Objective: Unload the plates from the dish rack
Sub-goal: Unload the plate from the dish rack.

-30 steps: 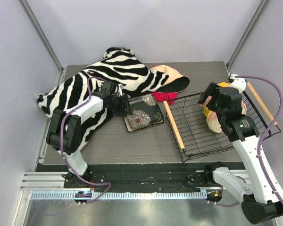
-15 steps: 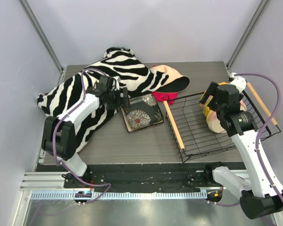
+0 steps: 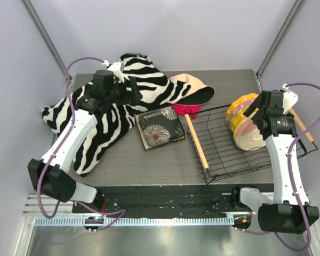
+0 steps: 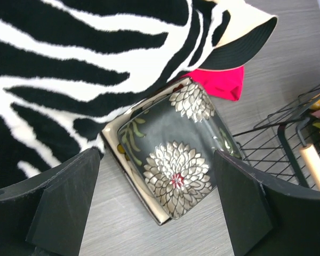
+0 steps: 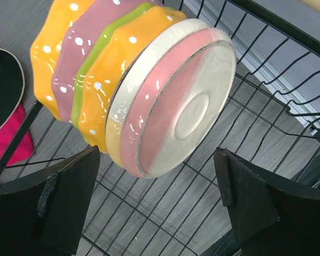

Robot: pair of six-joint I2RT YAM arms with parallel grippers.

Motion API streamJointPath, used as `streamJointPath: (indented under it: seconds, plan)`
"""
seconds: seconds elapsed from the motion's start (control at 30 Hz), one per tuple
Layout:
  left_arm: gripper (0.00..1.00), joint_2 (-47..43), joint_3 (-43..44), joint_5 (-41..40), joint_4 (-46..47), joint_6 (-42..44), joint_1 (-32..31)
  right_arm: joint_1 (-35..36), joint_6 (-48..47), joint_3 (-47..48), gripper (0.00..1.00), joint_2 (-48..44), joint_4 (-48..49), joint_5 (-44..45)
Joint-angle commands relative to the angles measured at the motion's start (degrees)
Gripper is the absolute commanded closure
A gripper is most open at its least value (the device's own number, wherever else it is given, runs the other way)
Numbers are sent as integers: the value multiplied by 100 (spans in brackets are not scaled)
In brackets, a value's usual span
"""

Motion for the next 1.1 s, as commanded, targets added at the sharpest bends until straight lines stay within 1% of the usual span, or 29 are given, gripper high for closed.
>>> streamJointPath:
  seconds: [0.0,0.17,0.3,0.47,0.63,0.83,0.97,1.07]
  plan:
    - [7,-245,-309,-191,197,184,8,-85,91,202,4,193,-124,60]
    - [7,-360,-301,54,179,140,17,-94,196,114,7,430,-133,174]
    - [7,-404,-292,64,135,157,8,-94,275,9,9,571,-1,245]
    - [7,-413,-275,99,109,157,8,-94,328,-9,9,712,61,516]
    - [7,-430,-275,108,100,166,8,-94,311,-299,8,791,192,702]
    - [7,-439,-292,116,118,166,8,-94,354,-422,9,826,386,702]
    - [7,-465,-292,116,127,166,8,-94,442,-413,9,748,263,965]
    - [7,-457,-301,151,127,149,8,-94,486,-492,9,616,368,826]
